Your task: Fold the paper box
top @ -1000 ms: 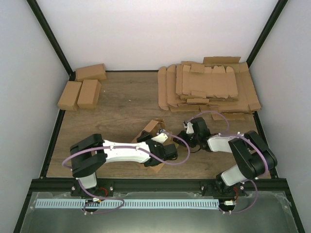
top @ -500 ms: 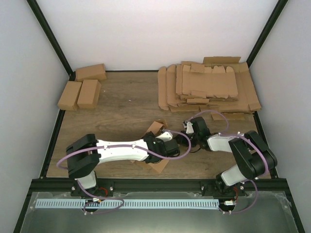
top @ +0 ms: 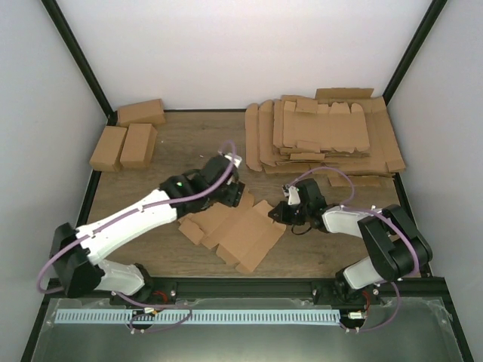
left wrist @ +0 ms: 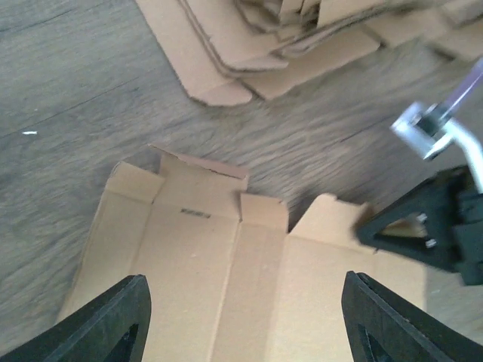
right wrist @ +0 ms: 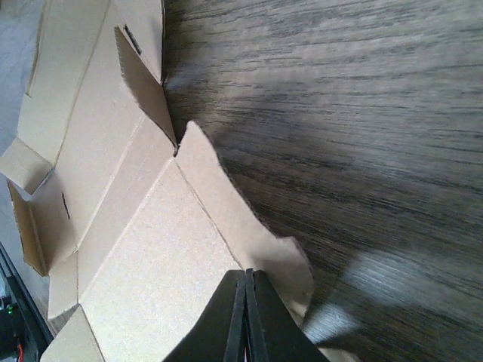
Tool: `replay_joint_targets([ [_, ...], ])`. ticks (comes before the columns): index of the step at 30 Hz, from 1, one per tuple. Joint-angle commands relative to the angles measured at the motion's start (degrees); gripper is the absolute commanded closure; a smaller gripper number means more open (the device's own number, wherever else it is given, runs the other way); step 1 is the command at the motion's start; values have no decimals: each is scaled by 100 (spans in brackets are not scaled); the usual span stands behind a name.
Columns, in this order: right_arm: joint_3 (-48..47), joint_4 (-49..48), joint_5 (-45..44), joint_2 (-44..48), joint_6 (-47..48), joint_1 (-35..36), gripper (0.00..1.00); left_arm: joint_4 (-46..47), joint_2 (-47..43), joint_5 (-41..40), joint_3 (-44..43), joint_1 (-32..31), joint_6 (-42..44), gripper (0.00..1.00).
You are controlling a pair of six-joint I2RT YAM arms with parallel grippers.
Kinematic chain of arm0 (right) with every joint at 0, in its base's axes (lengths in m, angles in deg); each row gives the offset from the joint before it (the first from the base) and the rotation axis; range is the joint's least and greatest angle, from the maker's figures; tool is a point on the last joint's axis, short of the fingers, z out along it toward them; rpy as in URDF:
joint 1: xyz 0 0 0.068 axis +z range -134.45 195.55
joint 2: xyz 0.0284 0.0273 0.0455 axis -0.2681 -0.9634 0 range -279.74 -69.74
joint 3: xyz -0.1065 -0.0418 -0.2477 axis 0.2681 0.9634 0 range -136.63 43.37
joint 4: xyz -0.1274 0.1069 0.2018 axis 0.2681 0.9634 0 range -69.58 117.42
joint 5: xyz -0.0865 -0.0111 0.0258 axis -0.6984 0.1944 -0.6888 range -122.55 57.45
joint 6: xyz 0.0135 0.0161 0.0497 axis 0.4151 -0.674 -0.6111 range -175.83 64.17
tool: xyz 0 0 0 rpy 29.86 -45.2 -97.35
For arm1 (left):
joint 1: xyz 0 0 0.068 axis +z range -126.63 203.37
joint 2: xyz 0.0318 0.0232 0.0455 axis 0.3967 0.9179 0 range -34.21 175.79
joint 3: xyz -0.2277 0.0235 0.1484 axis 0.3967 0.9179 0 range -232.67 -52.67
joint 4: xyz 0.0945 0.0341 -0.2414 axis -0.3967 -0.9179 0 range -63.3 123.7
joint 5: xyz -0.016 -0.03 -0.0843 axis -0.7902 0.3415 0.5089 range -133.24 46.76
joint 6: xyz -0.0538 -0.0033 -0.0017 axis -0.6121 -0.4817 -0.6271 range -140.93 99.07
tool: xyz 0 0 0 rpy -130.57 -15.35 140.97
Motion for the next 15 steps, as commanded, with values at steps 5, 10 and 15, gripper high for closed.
replay_joint_targets([
  [5, -296, 264, 231, 296, 251, -4, 99, 451, -448, 2215, 370, 2223, -388, 28],
  [10, -390, 558, 236, 571, 230, 331, 99, 1058, 381, 3394, 837, 3965, -568, 40],
  [15, -291, 614, 114, 721, 35, 831, 99, 1630, 1158, 3975, 1069, 4760, -710, 84],
])
